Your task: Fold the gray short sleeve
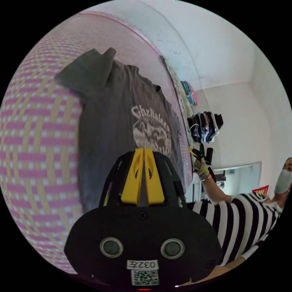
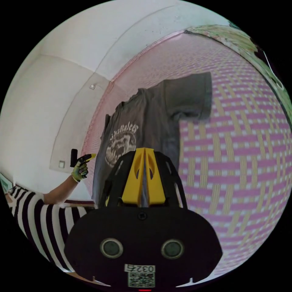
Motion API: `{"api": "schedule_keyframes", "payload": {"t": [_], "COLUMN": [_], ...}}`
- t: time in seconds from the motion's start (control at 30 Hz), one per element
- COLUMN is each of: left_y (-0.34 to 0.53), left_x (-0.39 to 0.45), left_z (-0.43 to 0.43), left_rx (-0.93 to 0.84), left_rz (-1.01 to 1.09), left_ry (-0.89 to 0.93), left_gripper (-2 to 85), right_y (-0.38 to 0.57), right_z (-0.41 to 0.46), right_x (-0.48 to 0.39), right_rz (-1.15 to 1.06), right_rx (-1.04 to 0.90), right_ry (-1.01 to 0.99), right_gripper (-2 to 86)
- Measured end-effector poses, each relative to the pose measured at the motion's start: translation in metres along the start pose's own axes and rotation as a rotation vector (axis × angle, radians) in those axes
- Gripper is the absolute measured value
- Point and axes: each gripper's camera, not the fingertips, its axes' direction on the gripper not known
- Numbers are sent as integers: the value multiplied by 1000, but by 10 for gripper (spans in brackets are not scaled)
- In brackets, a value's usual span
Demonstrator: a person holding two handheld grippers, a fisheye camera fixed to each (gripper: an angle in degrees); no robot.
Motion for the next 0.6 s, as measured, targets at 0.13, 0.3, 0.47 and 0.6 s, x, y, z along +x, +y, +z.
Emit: {"api": "schedule_keyframes", "payload": {"t": [0.13, 0.3, 0.47, 0.6], "left_y": [-111, -196, -250, -237], "left_x": [6, -7, -26, -32], "left_z": [16, 8, 40, 37], "left_rx": [131, 294, 190, 229], "left_rz": [-66, -127, -96, -89], "left_ry": [-142, -273, -363, -493], "left_gripper": [-9, -9, -9, -10], "right_y": [-82, -157, -203, -206], "right_z": [25, 53, 81, 91], "right_x": [-15, -23, -39, -48], "right_rz": [22, 53, 33, -8], "right_rx": [47, 46, 54, 22], "right_ry": [98, 241, 287, 357], "right_gripper": [-10, -10, -10, -10]}}
